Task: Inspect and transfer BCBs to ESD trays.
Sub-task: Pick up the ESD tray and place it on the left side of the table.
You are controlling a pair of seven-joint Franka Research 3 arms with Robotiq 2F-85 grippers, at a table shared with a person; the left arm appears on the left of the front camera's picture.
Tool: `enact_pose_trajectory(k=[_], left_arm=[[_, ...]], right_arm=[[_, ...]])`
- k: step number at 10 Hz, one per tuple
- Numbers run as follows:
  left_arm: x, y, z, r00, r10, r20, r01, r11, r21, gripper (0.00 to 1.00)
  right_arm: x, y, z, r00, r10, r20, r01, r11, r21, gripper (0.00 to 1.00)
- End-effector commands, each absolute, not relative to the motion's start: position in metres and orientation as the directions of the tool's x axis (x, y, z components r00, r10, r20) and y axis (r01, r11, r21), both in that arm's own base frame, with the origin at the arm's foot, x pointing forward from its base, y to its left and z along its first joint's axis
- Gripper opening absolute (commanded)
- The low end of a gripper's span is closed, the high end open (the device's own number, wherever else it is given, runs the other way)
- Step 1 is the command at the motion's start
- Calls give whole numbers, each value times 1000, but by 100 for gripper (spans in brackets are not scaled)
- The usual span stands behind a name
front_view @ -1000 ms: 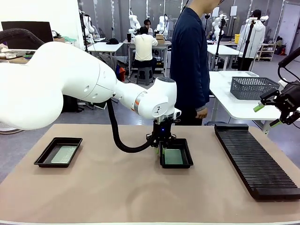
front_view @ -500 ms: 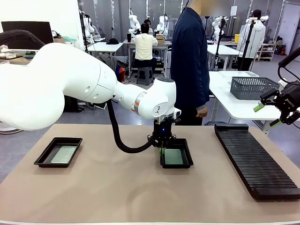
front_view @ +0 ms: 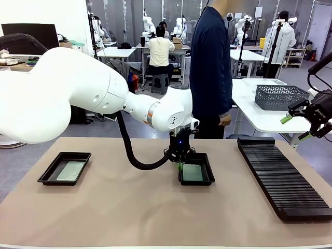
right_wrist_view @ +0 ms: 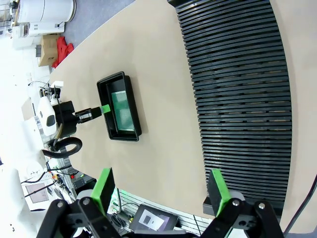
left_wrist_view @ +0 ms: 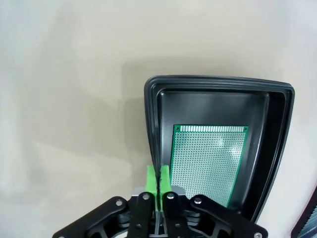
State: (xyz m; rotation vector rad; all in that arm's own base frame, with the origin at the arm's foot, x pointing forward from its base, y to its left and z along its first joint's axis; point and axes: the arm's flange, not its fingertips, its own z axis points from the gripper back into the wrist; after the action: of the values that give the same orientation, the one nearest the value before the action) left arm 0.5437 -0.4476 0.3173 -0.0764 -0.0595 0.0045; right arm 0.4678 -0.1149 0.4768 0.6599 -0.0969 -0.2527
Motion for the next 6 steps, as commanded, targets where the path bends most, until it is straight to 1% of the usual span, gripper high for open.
enact_pose_trajectory(k=[1,3,6], left_arm=[[539,-422,321,998,-6,60,17,982,-187,0],[538,-397,328,998,-19,62,35,963,-269,0],[538,-353,337,996,-30,88,59,935,-349,0]], right_arm=[[465,-112,476,960,-279,5,219,765,606,100],[465,-112,476,960,-279,5,219,765,606,100],[465,-112,476,960,-279,5,219,765,606,100]])
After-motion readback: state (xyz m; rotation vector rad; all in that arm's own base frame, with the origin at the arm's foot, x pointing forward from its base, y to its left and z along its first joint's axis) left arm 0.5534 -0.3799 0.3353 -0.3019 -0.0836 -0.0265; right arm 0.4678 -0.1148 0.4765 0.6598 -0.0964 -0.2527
